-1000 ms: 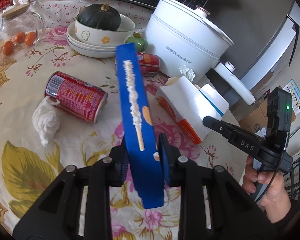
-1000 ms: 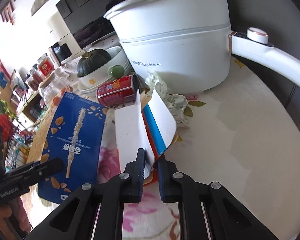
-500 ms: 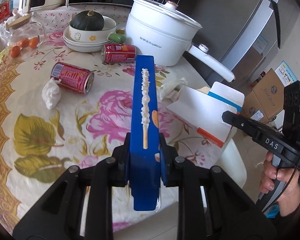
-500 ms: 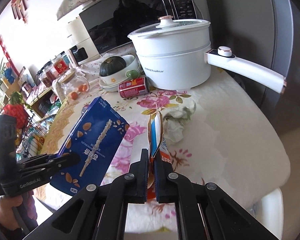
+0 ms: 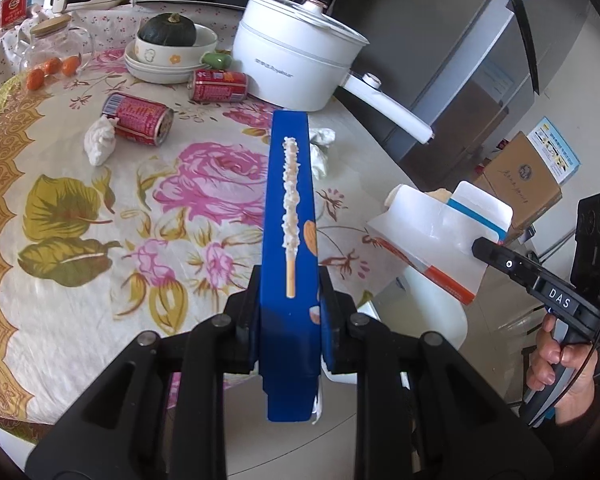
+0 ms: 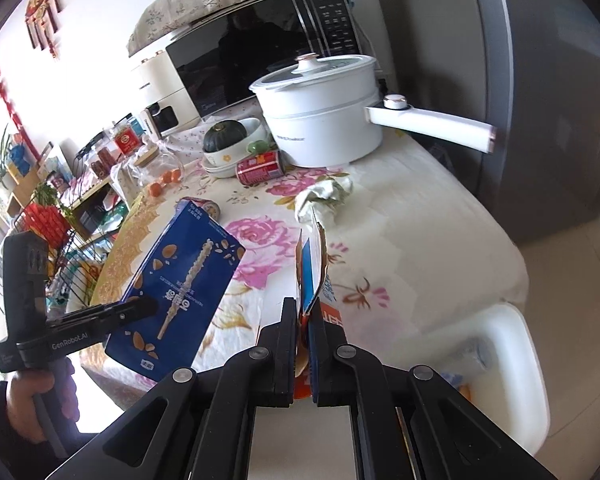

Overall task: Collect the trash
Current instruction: 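Carry the blue box and white box over the bin and open both tools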

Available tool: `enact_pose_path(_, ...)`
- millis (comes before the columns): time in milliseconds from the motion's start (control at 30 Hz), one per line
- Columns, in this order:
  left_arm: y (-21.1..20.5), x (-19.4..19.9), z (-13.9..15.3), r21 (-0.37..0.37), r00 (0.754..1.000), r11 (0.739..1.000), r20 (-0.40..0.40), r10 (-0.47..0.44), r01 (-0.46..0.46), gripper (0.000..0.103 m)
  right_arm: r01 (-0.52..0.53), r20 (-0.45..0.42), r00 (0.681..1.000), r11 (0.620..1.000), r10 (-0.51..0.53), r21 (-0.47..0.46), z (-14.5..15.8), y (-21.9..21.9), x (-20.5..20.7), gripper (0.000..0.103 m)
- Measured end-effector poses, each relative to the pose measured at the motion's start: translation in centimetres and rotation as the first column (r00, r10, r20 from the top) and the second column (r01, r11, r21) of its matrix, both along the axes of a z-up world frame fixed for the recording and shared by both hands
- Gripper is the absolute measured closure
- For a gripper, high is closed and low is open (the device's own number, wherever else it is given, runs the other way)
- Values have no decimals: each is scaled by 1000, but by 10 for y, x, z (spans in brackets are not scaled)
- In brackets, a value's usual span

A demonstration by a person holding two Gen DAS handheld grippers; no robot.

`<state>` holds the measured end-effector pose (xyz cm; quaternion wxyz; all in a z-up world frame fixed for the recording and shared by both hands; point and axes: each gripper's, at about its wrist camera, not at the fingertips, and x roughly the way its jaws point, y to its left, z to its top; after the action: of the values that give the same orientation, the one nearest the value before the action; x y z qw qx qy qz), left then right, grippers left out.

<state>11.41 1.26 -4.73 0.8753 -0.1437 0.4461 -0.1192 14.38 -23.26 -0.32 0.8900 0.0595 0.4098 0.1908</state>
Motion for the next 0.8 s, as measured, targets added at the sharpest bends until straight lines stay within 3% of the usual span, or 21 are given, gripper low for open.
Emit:
enact_pose_path(433,-72,1,-8,-76,988,986,-17,-153,152,78,148,-90,985,988,-151,-38,-13,-76,-34,97)
enact_pose_path(800,-171,0,-34,-88,938,938,-67,-340,334,78,251,-151,954,965,-261,-81,-32,-141,-50,97)
